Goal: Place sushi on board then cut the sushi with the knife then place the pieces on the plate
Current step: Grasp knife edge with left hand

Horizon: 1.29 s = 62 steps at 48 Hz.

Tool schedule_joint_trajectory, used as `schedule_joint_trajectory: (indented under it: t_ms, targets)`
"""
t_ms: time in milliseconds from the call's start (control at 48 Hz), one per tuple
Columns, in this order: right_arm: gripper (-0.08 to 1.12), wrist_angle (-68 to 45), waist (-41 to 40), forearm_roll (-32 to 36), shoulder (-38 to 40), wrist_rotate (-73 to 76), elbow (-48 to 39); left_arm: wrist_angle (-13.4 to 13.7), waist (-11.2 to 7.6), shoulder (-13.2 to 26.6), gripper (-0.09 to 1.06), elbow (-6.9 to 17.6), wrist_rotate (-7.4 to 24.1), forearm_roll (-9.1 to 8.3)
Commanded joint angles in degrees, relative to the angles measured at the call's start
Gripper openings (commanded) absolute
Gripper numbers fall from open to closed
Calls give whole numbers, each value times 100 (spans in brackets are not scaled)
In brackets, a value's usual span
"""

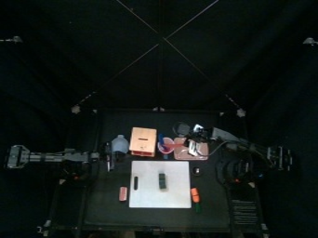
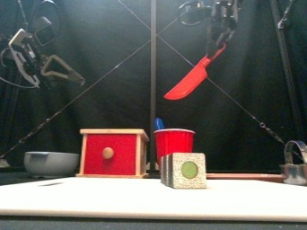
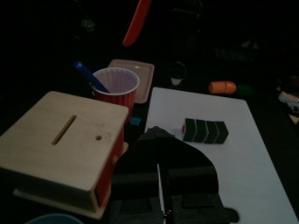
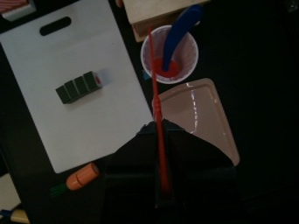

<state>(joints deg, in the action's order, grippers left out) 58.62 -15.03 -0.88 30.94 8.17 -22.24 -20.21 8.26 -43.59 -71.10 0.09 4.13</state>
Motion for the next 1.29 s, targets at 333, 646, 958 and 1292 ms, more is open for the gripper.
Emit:
schedule_joint_trajectory:
  t_ms: [333,646,958,1292]
  targets:
    - [39,-3410,1204,-88,1415,334,-2760,-404,-624,97,2,404,-35,18]
    - [39,-4597,1441,334,993,290,-3340,-466,-1257,861,35,703,-35,475]
    - [39,-5748,1705,413,413,325,-3656,-457,-1468,1872,83,1037,9,571]
    - [39,-5985,1705,483,-422,308,-3322,-105,-1433,2452,101,1450,237,598]
